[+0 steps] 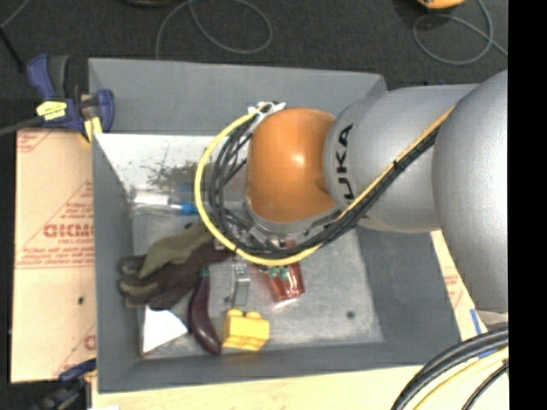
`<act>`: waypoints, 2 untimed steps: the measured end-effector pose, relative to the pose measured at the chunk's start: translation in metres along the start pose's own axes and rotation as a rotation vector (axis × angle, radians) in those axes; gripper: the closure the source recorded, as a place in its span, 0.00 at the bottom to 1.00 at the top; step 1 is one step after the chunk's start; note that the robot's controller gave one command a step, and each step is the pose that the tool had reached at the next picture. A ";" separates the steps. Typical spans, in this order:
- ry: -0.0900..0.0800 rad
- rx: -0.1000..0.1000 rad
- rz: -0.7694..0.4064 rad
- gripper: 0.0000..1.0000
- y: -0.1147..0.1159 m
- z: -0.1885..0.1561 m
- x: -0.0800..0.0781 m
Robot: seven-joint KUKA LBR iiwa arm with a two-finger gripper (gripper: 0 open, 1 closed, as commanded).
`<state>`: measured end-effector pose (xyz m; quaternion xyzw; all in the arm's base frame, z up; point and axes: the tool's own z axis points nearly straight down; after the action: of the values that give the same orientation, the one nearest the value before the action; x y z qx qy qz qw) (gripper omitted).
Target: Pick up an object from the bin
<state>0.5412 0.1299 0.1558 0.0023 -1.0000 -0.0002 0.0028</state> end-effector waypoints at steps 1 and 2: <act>-0.008 -0.001 0.003 0.00 -0.001 -0.005 -0.002; -0.010 -0.001 -0.046 0.00 0.006 0.017 -0.025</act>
Offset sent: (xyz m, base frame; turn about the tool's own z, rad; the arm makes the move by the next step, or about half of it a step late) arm 0.0438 0.0147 -0.0420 -0.0958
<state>0.5659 0.1365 0.1389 0.0253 -0.9997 -0.0006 -0.0024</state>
